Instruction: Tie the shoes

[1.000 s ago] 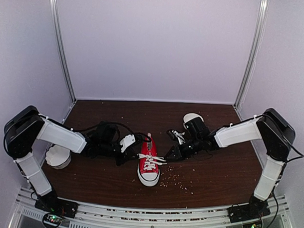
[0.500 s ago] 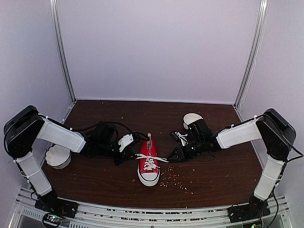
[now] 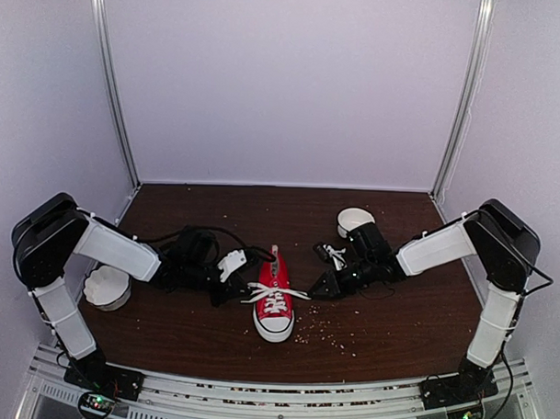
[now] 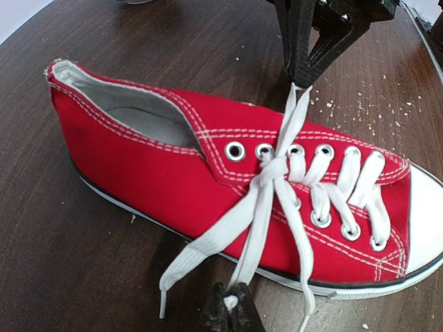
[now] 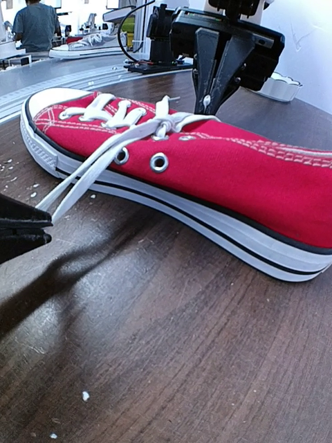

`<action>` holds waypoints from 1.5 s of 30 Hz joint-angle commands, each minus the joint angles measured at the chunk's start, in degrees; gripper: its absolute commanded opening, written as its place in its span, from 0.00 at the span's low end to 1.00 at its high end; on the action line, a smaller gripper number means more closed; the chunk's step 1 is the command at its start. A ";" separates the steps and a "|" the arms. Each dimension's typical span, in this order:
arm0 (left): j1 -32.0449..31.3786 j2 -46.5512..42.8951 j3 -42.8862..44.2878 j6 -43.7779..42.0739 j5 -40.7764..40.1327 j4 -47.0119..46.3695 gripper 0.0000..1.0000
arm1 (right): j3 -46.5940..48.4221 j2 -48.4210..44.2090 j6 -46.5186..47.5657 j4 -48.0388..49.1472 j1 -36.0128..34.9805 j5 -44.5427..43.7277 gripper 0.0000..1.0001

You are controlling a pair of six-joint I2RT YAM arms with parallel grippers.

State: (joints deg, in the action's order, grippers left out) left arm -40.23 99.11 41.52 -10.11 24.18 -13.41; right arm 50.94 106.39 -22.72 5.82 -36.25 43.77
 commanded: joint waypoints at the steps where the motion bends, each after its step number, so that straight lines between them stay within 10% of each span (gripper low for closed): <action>1: 1.64 2.20 -0.39 -0.35 -4.40 6.63 0.00 | -2.05 2.25 0.26 -3.39 1.66 -2.98 0.00; 12: 1.56 -0.65 -0.80 -1.54 0.59 3.77 0.00 | -0.66 0.49 -1.94 1.21 1.13 2.79 0.00; 18: 1.51 -6.68 -2.57 -0.74 -0.79 1.49 0.37 | 0.36 -2.94 -1.04 -1.12 1.02 3.36 0.20; 31: 1.56 -20.83 -8.13 5.12 -9.23 -0.80 0.42 | 0.93 -13.51 2.91 -8.66 1.48 -6.30 0.31; 34: 1.61 -26.74 -9.39 7.21 -19.69 -0.44 0.49 | -0.25 -19.15 3.72 -9.21 2.41 -11.02 0.57; 36: 1.75 -30.30 -10.80 9.05 -28.06 -0.98 0.60 | -2.15 -23.20 3.11 -8.29 4.20 -13.78 0.97; 45: 10.23 -33.67 -11.64 23.42 -50.46 9.81 0.95 | -19.06 -46.60 -1.54 -1.53 19.65 -27.93 1.00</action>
State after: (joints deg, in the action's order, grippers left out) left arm -35.24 65.89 30.59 3.77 -15.64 -9.47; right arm 37.67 68.07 -22.31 1.52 -22.46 24.75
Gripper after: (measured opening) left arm 0.934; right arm 0.995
